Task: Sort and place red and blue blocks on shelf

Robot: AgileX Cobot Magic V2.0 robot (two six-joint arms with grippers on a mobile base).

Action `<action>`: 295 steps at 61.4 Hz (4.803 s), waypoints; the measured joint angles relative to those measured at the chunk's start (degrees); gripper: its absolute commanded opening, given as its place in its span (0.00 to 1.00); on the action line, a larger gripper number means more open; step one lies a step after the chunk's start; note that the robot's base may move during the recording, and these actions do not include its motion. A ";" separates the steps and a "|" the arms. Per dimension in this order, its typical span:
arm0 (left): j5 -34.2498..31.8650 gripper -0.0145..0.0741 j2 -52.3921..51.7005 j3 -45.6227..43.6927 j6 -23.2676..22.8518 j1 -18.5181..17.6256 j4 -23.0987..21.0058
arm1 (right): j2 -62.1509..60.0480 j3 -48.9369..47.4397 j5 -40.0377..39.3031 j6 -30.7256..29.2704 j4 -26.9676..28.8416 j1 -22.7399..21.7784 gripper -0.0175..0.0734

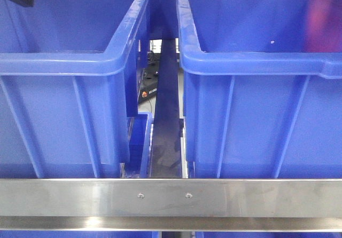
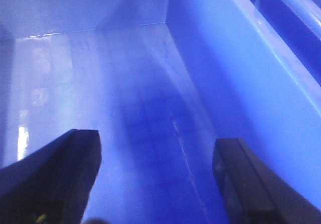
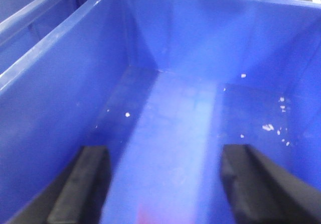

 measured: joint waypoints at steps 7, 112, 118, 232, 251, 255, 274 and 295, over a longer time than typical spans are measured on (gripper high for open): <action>0.00 0.72 0.00 -0.17 0.00 0.00 0.00 | 0.00 0.00 0.20 0.00 0.00 0.00 0.84; 2.03 0.30 -35.06 15.58 0.04 10.40 -0.63 | -26.48 10.68 4.99 0.00 5.58 -5.89 0.22; 1.92 0.30 -39.87 17.92 0.14 10.40 -0.63 | -31.00 12.69 4.94 0.00 5.58 -5.89 0.22; 1.81 0.30 -46.60 22.20 0.14 23.28 -0.78 | -52.68 24.70 7.94 -3.90 5.75 -14.82 0.22; 1.81 0.30 -46.60 22.20 0.14 23.28 -0.78 | -61.84 33.19 13.93 -3.90 5.75 -14.82 0.22; 1.81 0.30 -46.60 22.20 0.14 23.28 -0.78 | -61.94 34.50 13.98 -3.90 5.75 -14.82 0.22; 1.81 0.30 -46.60 22.30 0.14 23.28 -0.82 | -61.94 35.25 16.43 -3.90 5.75 -14.82 0.22; 1.81 0.30 -46.60 22.32 0.14 23.28 -0.82 | -61.94 35.37 14.03 -3.90 5.75 -14.82 0.22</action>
